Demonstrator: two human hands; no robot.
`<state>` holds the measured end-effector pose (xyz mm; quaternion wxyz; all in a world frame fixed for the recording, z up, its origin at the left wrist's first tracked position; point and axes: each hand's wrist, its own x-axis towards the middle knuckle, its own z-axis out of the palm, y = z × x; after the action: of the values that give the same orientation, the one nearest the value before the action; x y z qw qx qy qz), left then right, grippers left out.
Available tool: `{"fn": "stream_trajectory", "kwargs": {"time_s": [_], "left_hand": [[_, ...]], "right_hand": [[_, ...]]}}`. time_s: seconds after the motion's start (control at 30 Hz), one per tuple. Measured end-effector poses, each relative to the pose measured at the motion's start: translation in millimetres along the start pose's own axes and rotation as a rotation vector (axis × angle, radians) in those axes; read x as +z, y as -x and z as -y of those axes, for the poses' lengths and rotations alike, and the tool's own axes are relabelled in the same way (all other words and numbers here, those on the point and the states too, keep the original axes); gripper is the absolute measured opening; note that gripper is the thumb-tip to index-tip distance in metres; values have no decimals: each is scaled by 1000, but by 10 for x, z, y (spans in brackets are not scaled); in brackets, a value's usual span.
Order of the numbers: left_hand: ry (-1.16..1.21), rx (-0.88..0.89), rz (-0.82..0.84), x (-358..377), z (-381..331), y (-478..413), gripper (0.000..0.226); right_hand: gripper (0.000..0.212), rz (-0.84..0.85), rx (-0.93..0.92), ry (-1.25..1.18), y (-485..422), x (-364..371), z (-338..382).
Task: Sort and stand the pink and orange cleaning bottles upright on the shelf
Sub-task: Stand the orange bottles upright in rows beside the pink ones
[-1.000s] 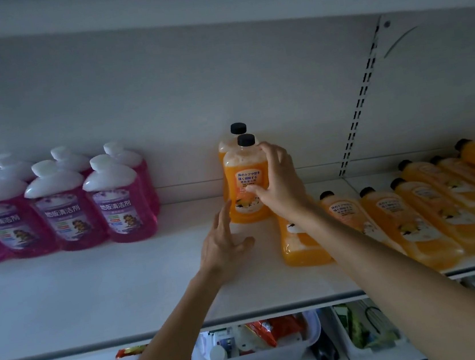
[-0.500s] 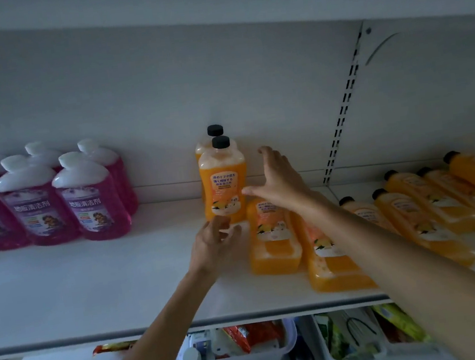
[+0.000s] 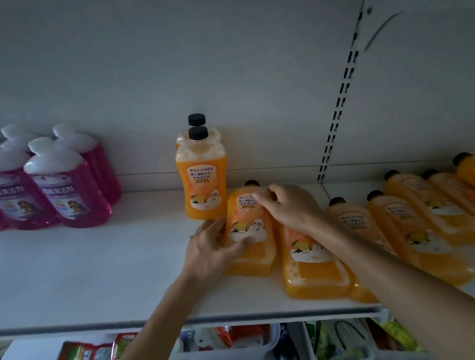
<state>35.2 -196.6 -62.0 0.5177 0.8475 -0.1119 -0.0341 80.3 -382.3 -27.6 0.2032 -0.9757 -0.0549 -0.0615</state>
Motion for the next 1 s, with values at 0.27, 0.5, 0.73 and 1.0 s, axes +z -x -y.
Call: {"fn": "stream_trajectory", "kwargs": {"time_s": [0.27,0.5,0.73,1.0], "left_hand": [[161,158,46,37,-94,65,86],[152,154,-25,76,-77,107,84],[189,193,-56,68,-68,84,83],[82,266,-45,34,-40,-109,86]], "right_hand": [[61,-349,-262,-519,82,-29,-5],[69,-141,-173,-648,127,-155,81],[71,-36,-128,-700,79,-309,167],[68,-162,-200,-611,78,-369,241]]}}
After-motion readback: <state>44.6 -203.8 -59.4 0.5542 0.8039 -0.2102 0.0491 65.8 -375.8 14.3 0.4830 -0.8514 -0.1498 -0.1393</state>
